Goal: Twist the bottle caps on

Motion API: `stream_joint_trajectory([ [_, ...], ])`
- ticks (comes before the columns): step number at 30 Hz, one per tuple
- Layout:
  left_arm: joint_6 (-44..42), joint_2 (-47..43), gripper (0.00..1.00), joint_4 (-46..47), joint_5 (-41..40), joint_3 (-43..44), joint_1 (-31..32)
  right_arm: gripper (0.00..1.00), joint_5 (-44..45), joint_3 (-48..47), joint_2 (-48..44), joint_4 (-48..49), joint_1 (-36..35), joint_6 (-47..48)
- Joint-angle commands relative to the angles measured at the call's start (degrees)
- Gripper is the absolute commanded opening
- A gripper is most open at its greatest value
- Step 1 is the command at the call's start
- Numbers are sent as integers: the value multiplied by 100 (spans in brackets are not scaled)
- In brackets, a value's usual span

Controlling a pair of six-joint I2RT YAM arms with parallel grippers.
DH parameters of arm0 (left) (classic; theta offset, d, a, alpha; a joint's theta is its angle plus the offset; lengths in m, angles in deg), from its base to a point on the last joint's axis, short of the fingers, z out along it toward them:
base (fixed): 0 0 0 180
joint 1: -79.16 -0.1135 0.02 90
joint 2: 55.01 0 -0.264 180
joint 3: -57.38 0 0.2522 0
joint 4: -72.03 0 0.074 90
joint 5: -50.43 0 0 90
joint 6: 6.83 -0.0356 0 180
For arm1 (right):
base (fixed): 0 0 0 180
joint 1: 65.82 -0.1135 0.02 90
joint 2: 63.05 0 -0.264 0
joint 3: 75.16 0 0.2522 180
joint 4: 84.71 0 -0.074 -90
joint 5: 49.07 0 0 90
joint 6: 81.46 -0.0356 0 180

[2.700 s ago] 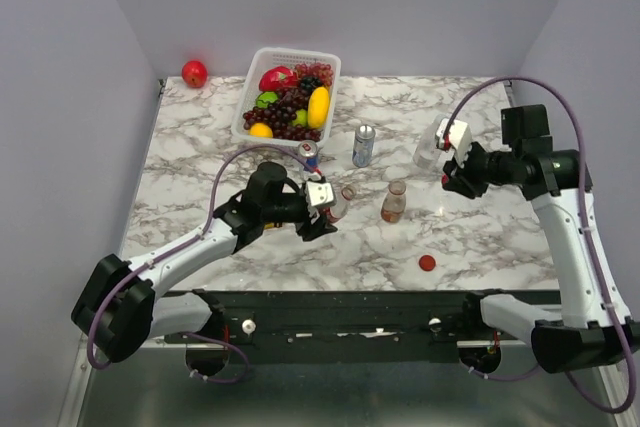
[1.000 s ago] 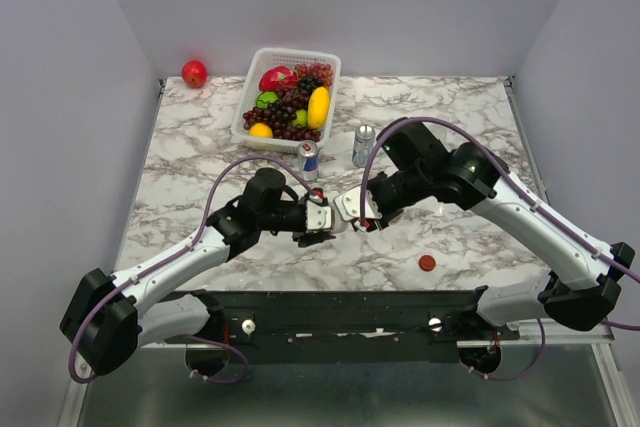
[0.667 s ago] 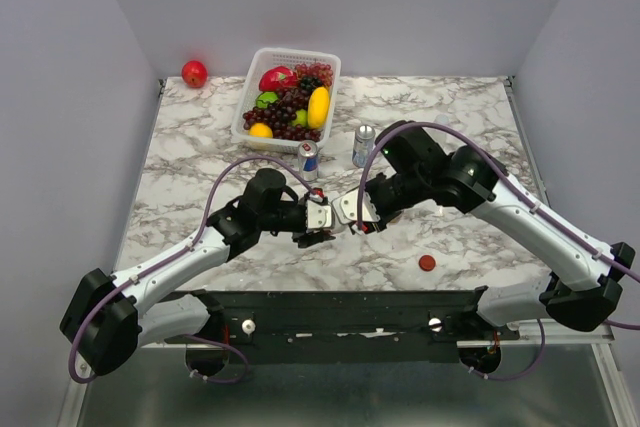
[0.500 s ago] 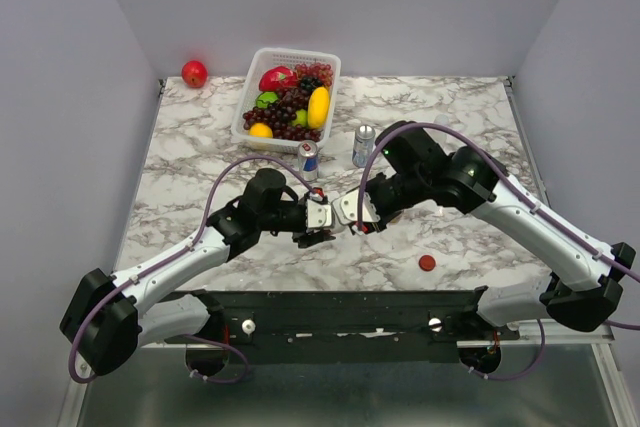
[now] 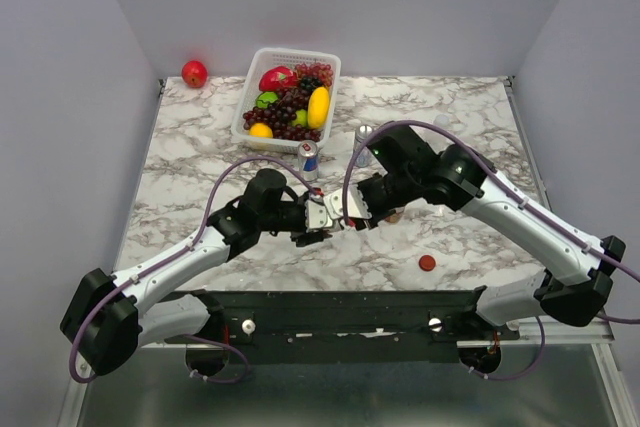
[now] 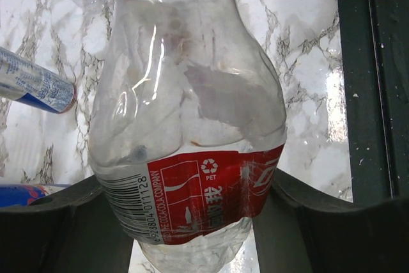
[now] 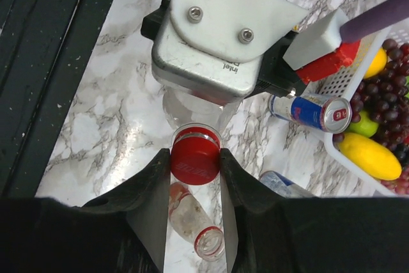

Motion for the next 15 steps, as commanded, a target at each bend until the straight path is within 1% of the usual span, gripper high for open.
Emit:
stream_joint_trajectory([
  [1, 339, -299, 0, 1246, 161, 81, 69, 38, 291, 35, 282, 359, -45, -874],
  [4, 742, -396, 0, 1835, 3, -165, 69, 37, 432, -44, 405, 589, -36, -1542],
  [5, 822, -475, 0, 2097, -172, -227, 69, 37, 606, -79, 423, 694, -36, -2005],
  [7, 937, -563, 0, 2345, -322, -428, 69, 36, 591, -149, 519, 861, 77, -2403],
  [8, 920, -650, 0, 2520, -392, -482, 69, 36, 521, -202, 572, 862, 122, -2770],
  [10, 850, -739, 0, 2636, -551, -613, 69, 36, 476, -430, 739, 775, 227, -3150],
  [11, 797, -783, 0, 2680, -621, -623, 60, 35, 442, -509, 896, 766, 280, -3587],
  [13, 762, -801, 0, 2645, -884, -571, 87, 35, 371, -659, 1003, 826, 446, -4072],
  [14, 762, -783, 0, 2610, -981, -535, 87, 35, 362, -703, 1116, 853, 508, -4623],
  [15, 762, -783, 0, 2601, -1104, -509, 87, 35, 336, -756, 1187, 853, 561, -4933],
])
